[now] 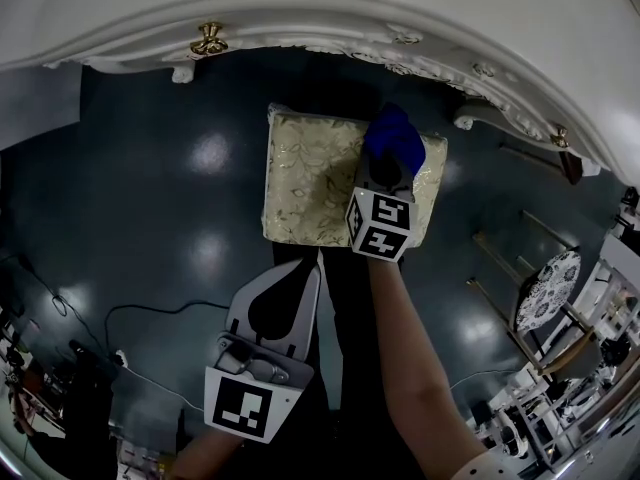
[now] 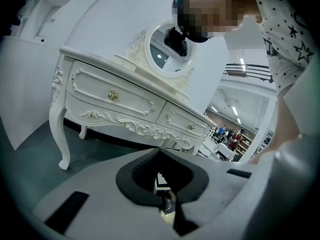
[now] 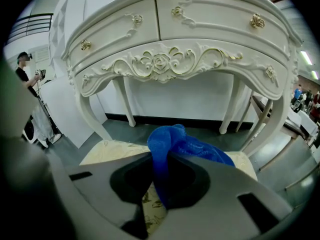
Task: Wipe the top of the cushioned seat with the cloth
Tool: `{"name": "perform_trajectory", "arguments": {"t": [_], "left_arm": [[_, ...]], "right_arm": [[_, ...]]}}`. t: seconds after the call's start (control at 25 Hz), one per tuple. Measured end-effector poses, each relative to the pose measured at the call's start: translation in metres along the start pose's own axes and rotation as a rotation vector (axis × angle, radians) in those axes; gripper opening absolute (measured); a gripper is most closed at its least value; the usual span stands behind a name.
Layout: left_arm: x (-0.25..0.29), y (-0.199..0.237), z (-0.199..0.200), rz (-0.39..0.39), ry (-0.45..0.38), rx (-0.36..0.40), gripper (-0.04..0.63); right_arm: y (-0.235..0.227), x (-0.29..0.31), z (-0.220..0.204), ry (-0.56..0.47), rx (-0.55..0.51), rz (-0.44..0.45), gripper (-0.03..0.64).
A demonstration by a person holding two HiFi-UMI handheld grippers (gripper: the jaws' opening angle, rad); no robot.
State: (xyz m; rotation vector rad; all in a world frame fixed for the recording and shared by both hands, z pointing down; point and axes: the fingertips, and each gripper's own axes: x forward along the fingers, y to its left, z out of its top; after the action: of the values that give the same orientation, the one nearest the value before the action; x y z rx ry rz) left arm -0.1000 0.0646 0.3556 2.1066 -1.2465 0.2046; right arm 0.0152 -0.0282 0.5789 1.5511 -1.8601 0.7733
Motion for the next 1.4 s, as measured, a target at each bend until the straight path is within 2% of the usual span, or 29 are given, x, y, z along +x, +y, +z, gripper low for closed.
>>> {"name": "perform_trajectory", "arguments": {"t": [1.4], "left_arm": [[-0.016,0.023,0.001,0.046,-0.018,-0.044,0.009]], "right_arm": [[0.066,0.012,0.009,0.002,-0.043,0.073,0.061]]}}
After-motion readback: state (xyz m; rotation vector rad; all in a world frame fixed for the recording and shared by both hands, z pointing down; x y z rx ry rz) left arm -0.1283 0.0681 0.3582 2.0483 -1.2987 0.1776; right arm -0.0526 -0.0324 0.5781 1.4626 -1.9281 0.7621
